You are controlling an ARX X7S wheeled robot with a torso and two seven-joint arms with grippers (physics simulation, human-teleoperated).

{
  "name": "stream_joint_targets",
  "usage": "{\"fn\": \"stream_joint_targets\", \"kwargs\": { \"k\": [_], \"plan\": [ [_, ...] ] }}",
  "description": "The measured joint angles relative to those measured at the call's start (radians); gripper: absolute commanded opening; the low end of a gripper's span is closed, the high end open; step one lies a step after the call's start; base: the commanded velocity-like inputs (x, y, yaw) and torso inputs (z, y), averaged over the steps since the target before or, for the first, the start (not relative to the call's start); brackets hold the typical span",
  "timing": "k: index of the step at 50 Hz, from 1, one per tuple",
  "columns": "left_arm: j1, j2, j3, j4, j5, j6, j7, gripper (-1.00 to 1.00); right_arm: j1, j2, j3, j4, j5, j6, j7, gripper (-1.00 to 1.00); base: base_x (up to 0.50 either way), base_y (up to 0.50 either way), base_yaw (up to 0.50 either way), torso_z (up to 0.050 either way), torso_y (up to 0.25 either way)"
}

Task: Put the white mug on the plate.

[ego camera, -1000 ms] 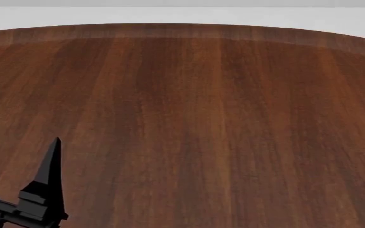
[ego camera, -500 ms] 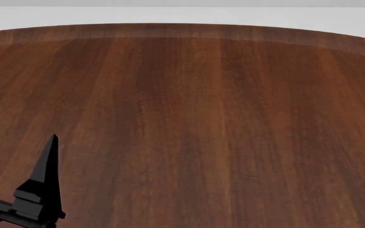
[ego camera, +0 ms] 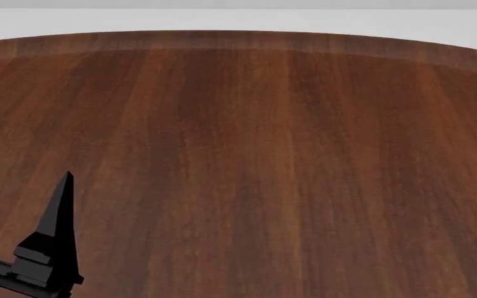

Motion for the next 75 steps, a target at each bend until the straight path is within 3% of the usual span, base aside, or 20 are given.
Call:
{"fn": "stream_joint_targets", "kwargs": {
  "k": [62,75],
  "plan": [
    [-0.038,-0.015,0.021,0.033,-0.008,-0.04,-0.03,1.0,0.227,0.025,0.243,0.189,0.259,0.215,-0.121,1.0,0.0,0.0,0.0,0.0,0.0],
    [-0.178,-0.046,0.0,0.089,-0.066,-0.154,-0.063,1.0,0.267,0.025,0.29,0.205,0.29,0.262,-0.146,1.0,0.0,0.0,0.0,0.0,0.0]
  ]
}}
